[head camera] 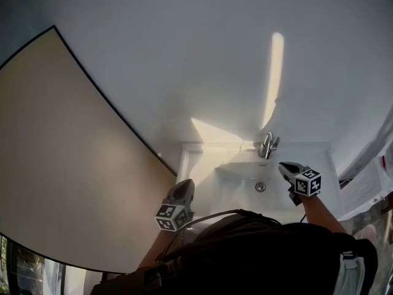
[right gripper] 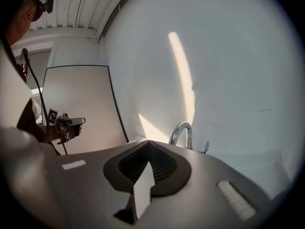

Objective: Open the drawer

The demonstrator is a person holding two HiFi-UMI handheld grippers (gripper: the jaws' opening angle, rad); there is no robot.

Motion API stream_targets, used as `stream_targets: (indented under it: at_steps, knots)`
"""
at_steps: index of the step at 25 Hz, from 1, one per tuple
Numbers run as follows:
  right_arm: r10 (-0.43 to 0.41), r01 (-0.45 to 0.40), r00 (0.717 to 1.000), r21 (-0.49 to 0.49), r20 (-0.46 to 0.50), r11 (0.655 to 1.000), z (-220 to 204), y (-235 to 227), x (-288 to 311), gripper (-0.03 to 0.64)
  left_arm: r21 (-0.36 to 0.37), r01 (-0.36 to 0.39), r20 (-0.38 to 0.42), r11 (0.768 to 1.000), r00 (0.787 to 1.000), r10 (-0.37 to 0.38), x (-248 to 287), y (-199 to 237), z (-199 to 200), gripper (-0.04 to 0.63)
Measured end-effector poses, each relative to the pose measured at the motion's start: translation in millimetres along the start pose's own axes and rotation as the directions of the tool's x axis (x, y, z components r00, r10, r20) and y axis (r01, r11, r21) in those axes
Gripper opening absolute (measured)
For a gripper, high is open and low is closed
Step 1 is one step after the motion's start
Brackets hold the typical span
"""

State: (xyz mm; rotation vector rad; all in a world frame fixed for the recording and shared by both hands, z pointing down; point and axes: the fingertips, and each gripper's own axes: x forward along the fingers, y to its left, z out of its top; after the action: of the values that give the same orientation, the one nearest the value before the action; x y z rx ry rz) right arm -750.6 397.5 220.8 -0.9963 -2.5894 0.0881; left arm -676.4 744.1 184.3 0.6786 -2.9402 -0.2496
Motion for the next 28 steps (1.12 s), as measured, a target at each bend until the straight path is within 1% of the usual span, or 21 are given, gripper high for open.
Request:
stream_targets:
  at_steps: [3,6,8,11,14,19,22,23,26,28]
  knots:
    - [0.049,-0.049,0.999,-0.010,0.005,0.999,6.3,-11.8,-3.4,0.002,0.001,0.000,0.004,1.000,1.000,0.000,8.5,-23.9,-1.3,0.002]
    - [0.062,-0.062,0.998,0.009,0.005,0.998,-2.4,-21.3,-9.6,0.002,-0.028,0.013,-0.017,1.000,1.000,-0.014,17.8,-43.2,-7.4,0.002]
    - [0.057,-0.057,0.998,0.016,0.000,0.998,-7.8,-30.8,-14.9,0.002,-0.033,0.028,-0.023,0.999,0.999,-0.029,28.8,-54.4,-10.0,0.002]
    - [0.026,-0.026,1.000,0.011,0.011,1.000,-4.9,-46.3,-19.4,0.000,-0.024,0.053,-0.011,0.998,0.999,-0.053,46.2,-64.2,-3.7,0.001]
    - [0.006,-0.006,1.000,-0.003,0.007,1.000,-11.4,-48.0,-25.6,0.000,-0.012,0.067,-0.026,0.998,0.997,-0.068,51.1,-65.8,-7.9,0.002]
    - [-0.012,0.012,1.000,-0.002,-0.011,1.000,-17.6,-47.8,-26.2,0.000,-0.021,0.099,-0.046,0.995,0.994,-0.100,62.1,-64.8,-9.8,0.002]
    - [-0.020,0.020,1.000,-0.001,-0.014,1.000,-18.4,-46.9,-26.3,0.000,0.006,0.117,-0.069,0.993,0.991,-0.116,67.2,-54.1,-26.4,0.002]
    - [-0.022,0.022,1.000,0.000,-0.014,1.000,-17.5,-46.8,-26.1,0.000,0.009,0.121,-0.069,0.993,0.990,-0.120,69.2,-51.2,-29.0,0.000]
    - [-0.030,0.030,0.999,-0.001,-0.015,1.000,-17.6,-46.8,-25.5,0.000,-0.020,0.126,-0.037,0.992,0.991,-0.127,72.6,-56.3,-15.2,0.001]
    - [-0.034,0.034,0.999,-0.002,-0.017,0.999,-19.5,-47.0,-25.9,0.000,-0.028,0.128,-0.035,0.991,0.991,-0.129,73.5,-56.2,-14.4,0.002]
